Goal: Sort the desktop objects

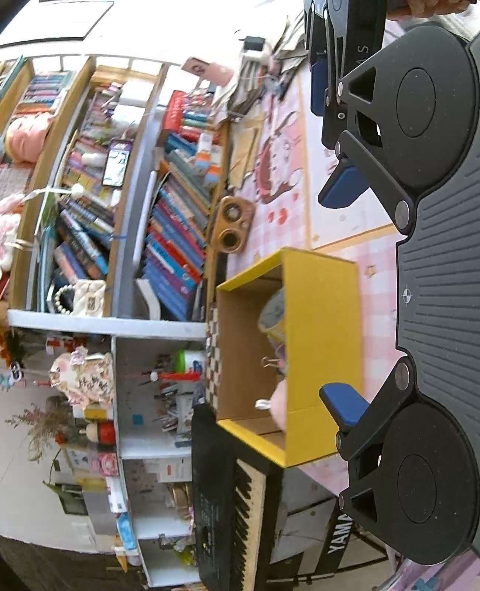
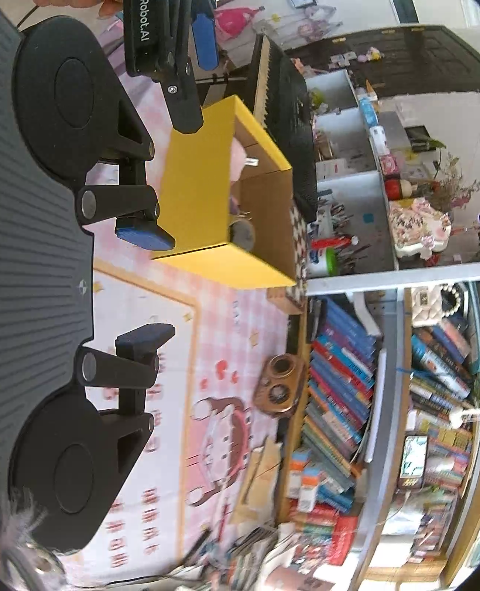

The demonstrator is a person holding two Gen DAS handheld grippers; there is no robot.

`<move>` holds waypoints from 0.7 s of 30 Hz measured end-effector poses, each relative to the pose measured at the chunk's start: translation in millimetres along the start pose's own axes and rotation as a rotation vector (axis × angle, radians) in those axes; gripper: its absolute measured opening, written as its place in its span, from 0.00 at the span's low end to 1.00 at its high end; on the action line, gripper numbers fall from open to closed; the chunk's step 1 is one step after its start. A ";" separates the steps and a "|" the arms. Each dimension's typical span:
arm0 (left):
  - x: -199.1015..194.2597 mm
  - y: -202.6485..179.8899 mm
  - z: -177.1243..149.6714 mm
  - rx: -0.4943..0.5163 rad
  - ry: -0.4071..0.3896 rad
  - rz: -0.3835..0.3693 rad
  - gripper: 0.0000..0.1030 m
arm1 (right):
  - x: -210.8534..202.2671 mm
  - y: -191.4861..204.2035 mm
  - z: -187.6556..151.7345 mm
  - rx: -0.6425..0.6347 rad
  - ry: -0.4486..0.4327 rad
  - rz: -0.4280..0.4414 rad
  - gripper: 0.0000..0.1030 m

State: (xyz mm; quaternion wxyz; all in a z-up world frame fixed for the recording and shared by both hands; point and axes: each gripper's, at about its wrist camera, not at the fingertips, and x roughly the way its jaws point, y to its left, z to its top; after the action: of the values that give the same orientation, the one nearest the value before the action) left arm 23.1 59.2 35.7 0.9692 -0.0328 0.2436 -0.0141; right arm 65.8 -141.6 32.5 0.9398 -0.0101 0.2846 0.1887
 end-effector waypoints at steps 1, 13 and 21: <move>-1.4 -1.4 -3.5 0.003 0.006 0.002 0.99 | -2.1 0.7 -4.8 0.000 0.007 -0.005 0.40; -3.9 -14.6 -34.2 0.035 0.085 0.026 0.99 | -21.7 -4.4 -45.4 0.008 0.063 -0.058 0.40; -8.0 -21.7 -38.6 0.048 0.109 0.066 0.99 | -26.5 -7.9 -55.3 0.027 0.084 -0.067 0.41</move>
State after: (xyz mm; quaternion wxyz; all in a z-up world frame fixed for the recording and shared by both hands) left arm -2.5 35.7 7.0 0.9549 -0.0004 0.2966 0.0103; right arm 19.0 -165.2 -0.3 0.9329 -0.0150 0.3259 0.1525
